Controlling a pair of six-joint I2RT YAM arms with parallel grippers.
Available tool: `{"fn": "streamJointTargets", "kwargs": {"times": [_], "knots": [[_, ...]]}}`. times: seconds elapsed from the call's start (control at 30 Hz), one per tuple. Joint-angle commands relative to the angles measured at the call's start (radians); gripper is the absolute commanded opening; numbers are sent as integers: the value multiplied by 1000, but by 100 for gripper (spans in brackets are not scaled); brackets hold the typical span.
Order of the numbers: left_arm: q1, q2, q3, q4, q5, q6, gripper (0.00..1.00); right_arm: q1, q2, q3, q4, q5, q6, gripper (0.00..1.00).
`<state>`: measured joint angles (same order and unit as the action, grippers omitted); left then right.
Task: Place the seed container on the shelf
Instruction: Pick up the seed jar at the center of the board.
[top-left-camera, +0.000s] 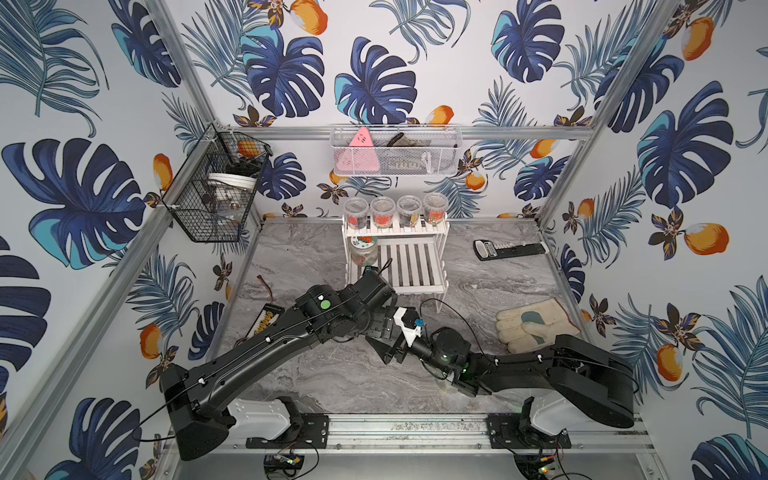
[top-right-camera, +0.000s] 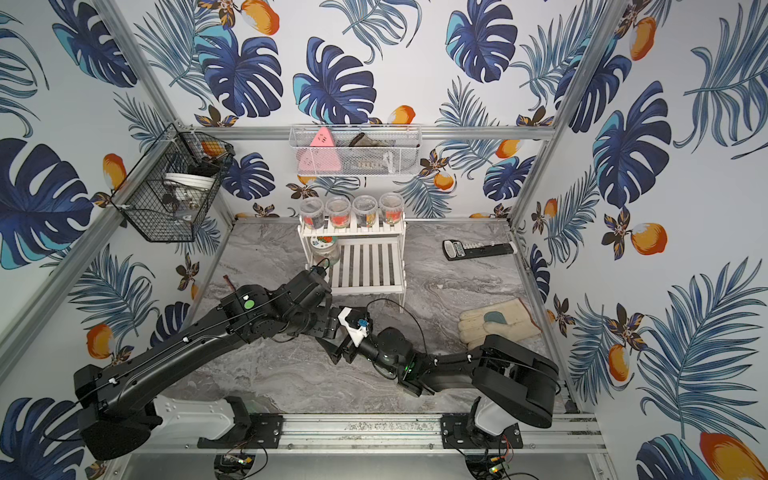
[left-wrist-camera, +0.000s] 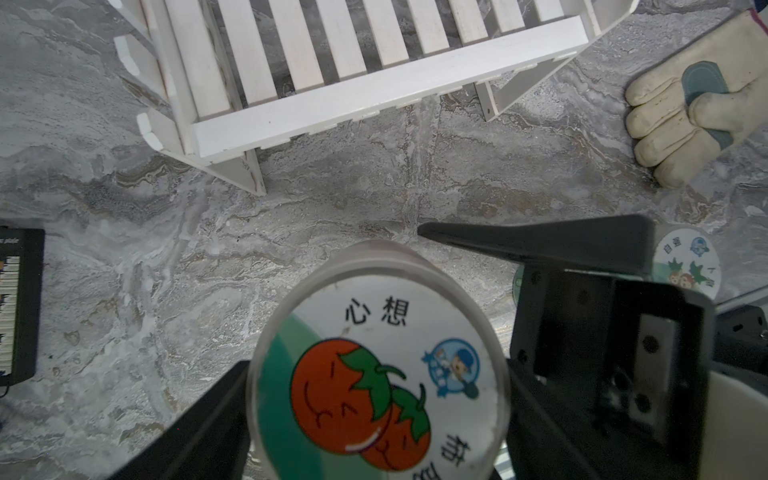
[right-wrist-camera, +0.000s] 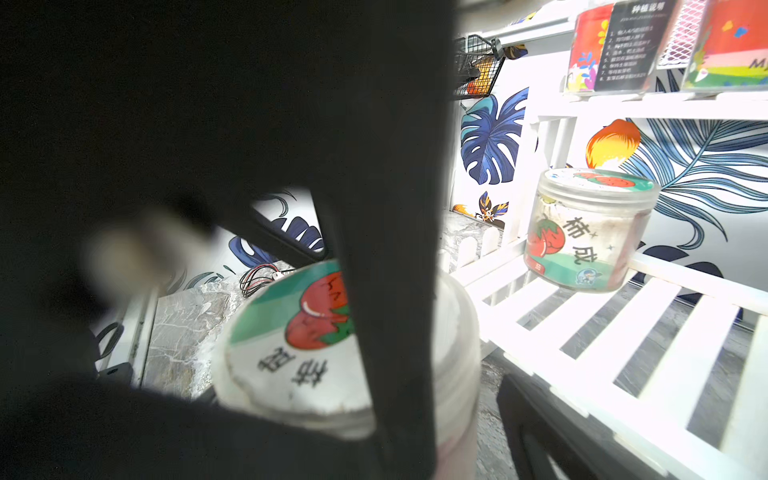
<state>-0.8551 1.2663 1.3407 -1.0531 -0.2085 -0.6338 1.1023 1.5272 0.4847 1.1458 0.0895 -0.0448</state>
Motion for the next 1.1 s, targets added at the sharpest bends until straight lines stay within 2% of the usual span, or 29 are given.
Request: {"fn": "streamJointTargets", "kwargs": {"times": [0.0, 0.13, 0.4, 0.57, 0.9, 1.07], "knots": [[-7, -24, 4, 97, 78, 3, 71, -27, 0, -26, -52, -28, 12, 100], [-7, -33, 0, 91, 77, 3, 71, -48, -14, -34, -69, -92, 14, 100], [-7, -23, -7, 88, 74, 1, 70, -48, -45, 5, -105, -93, 11, 100], [-7, -18, -2, 75, 47, -9, 70, -49, -37, -25, 4, -85, 26, 100], [-7, -6, 3, 77, 73, -3, 71, -49, -24, -13, -20, -99, 29, 84], [-7, -10, -3, 98, 90, 2, 81, -51, -29, -13, -48, -64, 42, 76]]}}
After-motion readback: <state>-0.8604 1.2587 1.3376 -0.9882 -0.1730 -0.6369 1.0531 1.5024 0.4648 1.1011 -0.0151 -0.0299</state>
